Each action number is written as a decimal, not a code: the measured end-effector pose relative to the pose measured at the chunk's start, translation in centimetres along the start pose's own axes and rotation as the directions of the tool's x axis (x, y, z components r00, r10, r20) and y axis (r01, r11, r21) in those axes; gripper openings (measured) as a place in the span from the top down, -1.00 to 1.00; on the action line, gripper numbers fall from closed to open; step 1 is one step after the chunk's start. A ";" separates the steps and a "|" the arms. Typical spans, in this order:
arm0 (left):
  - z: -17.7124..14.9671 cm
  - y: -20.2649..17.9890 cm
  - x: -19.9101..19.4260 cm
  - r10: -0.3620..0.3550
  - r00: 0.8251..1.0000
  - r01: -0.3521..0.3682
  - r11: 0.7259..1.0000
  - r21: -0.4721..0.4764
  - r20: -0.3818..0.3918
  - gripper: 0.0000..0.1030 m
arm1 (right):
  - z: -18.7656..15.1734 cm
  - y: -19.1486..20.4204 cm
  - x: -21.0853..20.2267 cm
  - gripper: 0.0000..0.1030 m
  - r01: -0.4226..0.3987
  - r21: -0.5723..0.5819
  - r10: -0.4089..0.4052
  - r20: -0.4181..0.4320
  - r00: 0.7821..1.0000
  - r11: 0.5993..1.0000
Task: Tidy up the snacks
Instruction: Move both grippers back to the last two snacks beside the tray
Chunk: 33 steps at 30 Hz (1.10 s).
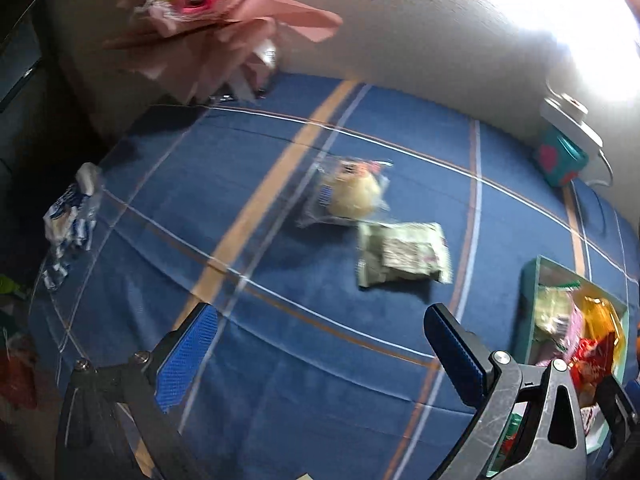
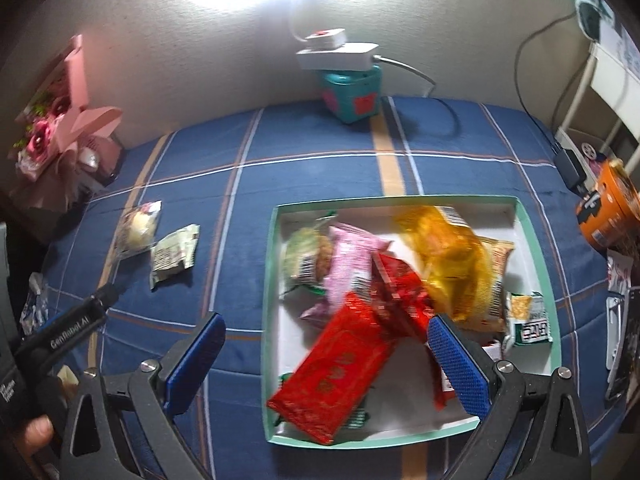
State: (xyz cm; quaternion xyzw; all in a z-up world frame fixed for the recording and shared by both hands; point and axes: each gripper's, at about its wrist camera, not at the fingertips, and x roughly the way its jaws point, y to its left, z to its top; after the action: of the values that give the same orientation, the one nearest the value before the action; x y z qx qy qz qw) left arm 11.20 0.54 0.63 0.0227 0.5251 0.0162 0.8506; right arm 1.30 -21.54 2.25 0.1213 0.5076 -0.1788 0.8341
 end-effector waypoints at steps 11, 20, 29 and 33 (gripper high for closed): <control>0.6 5.6 1.0 0.057 0.998 -0.059 0.994 -0.096 -0.018 -1.00 | -0.6 6.3 0.1 -0.99 -0.033 -0.143 0.035 0.012 0.999 0.989; -0.3 6.0 4.5 0.091 0.991 -0.099 0.992 -0.075 -0.102 -1.00 | -1.7 9.4 2.3 -0.99 -0.094 -0.197 0.088 -0.040 0.995 0.976; -0.1 6.5 6.4 0.071 0.988 -0.084 0.992 -0.090 -0.136 -1.00 | -1.5 10.1 5.6 -0.99 -0.124 -0.177 0.109 -0.095 0.990 0.976; 0.7 6.8 6.6 0.049 0.990 -0.063 0.992 -0.108 -0.129 -1.00 | -0.8 10.6 6.3 -0.99 -0.133 -0.183 0.118 -0.090 0.989 0.974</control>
State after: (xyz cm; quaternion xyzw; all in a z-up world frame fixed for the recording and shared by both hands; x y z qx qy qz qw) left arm 14.80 7.65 -4.61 -0.0112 0.5754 0.0706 0.8147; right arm 7.74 -12.71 -3.47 0.0804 0.5459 -0.0719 0.8309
